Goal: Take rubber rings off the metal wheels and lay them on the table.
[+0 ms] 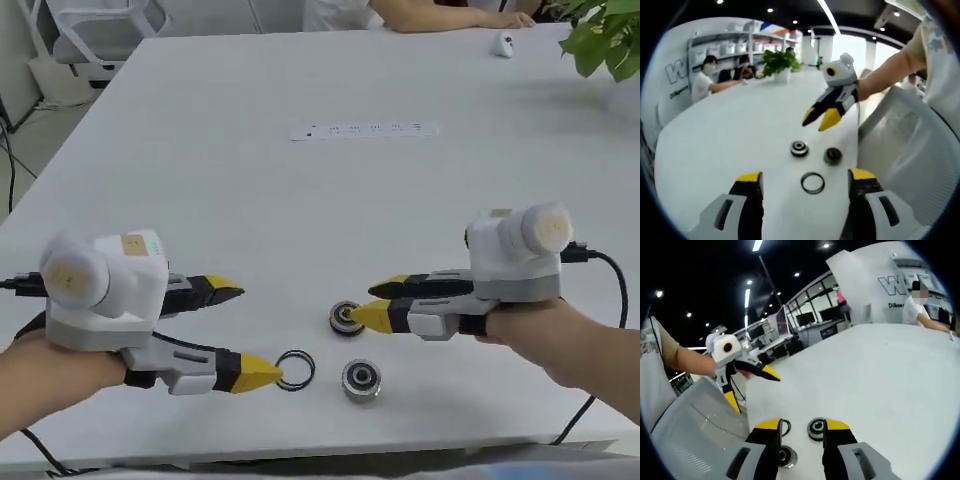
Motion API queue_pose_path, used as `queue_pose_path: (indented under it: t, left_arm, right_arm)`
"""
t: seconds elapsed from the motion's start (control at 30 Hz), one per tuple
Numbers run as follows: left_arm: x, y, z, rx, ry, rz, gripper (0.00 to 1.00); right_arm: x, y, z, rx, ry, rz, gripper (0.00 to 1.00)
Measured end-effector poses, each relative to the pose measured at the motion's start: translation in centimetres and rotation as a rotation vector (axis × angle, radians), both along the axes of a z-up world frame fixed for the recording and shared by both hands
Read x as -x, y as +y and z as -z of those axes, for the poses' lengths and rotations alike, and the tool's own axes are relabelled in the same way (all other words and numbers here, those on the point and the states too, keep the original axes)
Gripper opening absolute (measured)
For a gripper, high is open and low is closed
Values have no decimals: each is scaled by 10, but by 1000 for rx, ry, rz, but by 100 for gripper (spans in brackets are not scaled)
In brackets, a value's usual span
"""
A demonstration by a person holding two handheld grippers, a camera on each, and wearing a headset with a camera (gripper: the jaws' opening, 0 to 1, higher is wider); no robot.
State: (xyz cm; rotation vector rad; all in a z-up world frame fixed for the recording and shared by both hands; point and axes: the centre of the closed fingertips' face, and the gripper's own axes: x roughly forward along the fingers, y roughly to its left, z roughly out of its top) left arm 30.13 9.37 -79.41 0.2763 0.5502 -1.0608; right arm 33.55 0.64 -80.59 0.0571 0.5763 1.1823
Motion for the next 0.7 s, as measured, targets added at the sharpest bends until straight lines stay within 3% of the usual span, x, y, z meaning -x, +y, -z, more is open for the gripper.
queue_pose_path:
  t: [0.7]
  left_arm:
    - [-18,-8,4,2,4,-11,68]
  right_arm:
    - [-2,-11,19,81,-55,-6,31]
